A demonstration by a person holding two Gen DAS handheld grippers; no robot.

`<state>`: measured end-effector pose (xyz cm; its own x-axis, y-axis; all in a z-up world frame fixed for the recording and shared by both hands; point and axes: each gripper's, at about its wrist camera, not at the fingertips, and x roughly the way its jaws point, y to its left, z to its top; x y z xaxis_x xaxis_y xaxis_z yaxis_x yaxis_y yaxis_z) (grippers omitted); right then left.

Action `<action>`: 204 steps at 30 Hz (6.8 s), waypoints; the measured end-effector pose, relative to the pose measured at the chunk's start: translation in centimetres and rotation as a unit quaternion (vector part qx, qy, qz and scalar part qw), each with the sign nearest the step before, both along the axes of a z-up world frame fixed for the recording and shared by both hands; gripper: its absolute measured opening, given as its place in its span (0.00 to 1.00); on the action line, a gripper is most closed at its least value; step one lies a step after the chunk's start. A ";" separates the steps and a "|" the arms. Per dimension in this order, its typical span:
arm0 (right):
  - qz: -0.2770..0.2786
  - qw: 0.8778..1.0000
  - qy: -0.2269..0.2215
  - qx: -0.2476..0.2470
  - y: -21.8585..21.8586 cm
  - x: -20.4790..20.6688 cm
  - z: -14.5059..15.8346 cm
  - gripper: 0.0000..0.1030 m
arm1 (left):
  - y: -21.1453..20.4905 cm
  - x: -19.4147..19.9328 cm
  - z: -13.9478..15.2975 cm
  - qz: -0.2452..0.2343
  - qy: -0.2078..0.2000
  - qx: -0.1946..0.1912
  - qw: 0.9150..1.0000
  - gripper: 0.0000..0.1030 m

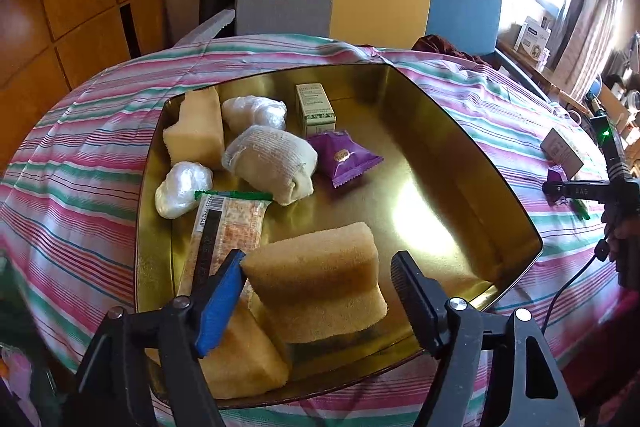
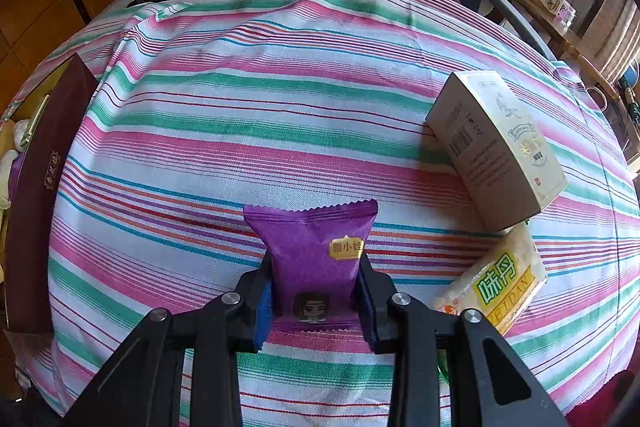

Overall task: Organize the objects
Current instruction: 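Carry the purple packet into the tray and open the right gripper, then move both tools back to the white box and cracker packet, then grasp the white-and-gold box with the left gripper while the right gripper grasps the WEIDAN cracker packet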

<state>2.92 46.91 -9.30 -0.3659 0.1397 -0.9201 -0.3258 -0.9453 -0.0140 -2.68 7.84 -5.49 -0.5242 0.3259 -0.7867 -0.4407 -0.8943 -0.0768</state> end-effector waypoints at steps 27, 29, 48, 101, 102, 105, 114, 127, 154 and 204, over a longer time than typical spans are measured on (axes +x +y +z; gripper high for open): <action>-0.034 0.998 0.021 -0.043 -0.9 0.1 1.9 0.32 | -2.6 0.2 3.6 0.056 0.075 0.011 0.996 0.81; -0.023 0.997 0.041 -0.055 -2.1 -0.2 3.2 0.32 | -2.8 0.2 3.7 0.059 0.076 0.014 0.995 0.81; 0.222 0.969 0.075 -0.073 -24.3 -7.3 7.9 0.32 | -5.4 -0.1 3.7 0.096 0.075 0.029 0.992 0.84; 0.119 0.983 0.121 -0.065 -16.2 -1.6 8.7 0.42 | -3.8 1.0 5.1 0.079 0.097 0.012 0.992 0.88; 0.109 0.984 0.123 -0.063 -15.2 -1.3 8.8 0.42 | -3.4 1.0 5.2 0.075 0.098 0.010 0.992 0.88; 0.075 0.987 0.127 -0.057 -12.2 -0.1 9.0 0.42 | -2.4 1.0 5.4 0.063 0.101 0.005 0.993 0.88; -0.038 0.988 0.143 -0.038 -2.7 3.9 9.8 0.42 | 1.5 1.2 6.0 0.019 0.106 -0.001 0.994 0.88; -0.224 0.960 0.163 -0.052 8.0 9.3 7.3 0.42 | 7.7 1.8 7.2 -0.050 0.119 -0.005 0.992 0.88; -0.388 0.887 0.211 -0.131 13.0 15.3 5.9 0.42 | 24.0 2.3 6.3 -0.184 0.059 -0.011 0.981 0.88; -0.361 0.905 0.136 -0.181 13.4 12.5 2.7 0.43 | 37.3 -2.6 -1.2 -0.207 -0.149 0.009 0.967 0.53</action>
